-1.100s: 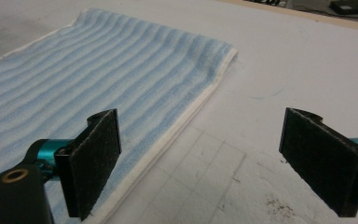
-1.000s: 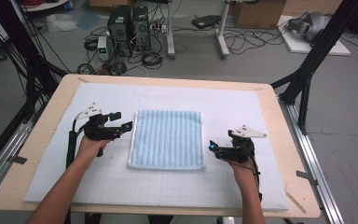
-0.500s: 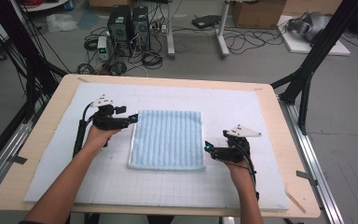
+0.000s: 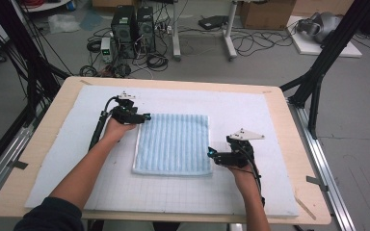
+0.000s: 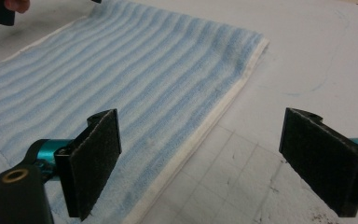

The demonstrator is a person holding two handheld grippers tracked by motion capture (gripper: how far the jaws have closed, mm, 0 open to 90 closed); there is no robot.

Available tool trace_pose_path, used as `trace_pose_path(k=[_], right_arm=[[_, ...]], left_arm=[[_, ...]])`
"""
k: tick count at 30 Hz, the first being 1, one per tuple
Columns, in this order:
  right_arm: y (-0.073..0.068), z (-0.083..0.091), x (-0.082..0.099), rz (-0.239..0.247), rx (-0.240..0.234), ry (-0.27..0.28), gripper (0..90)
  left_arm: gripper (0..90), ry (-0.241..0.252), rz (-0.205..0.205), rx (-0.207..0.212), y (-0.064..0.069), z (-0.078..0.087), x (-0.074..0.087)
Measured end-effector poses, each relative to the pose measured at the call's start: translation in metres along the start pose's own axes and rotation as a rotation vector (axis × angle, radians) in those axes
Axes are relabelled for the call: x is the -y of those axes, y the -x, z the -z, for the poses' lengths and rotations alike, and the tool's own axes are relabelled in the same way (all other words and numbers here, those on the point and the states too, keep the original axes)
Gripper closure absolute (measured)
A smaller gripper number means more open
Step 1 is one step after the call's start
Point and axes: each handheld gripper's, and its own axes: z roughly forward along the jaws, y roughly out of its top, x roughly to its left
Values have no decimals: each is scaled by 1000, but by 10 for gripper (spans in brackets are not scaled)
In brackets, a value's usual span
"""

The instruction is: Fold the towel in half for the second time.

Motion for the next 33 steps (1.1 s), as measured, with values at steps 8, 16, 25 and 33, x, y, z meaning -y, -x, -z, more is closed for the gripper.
trace_pose_path(k=[8, 16, 25, 33], right_arm=[[2, -3, 1, -10, -5, -17, 120], [9, -17, -16, -4, -12, -46, 129], [36, -62, -37, -8, 16, -104, 120], [50, -100, -44, -55, 8, -162, 120]], left_arm=[[507, -47, -34, -2, 1, -7, 6], [790, -53, -75, 60, 5, -7, 6], [830, -38, -44, 78, 3, -7, 7], [830, -25, -17, 100, 0, -6, 9]])
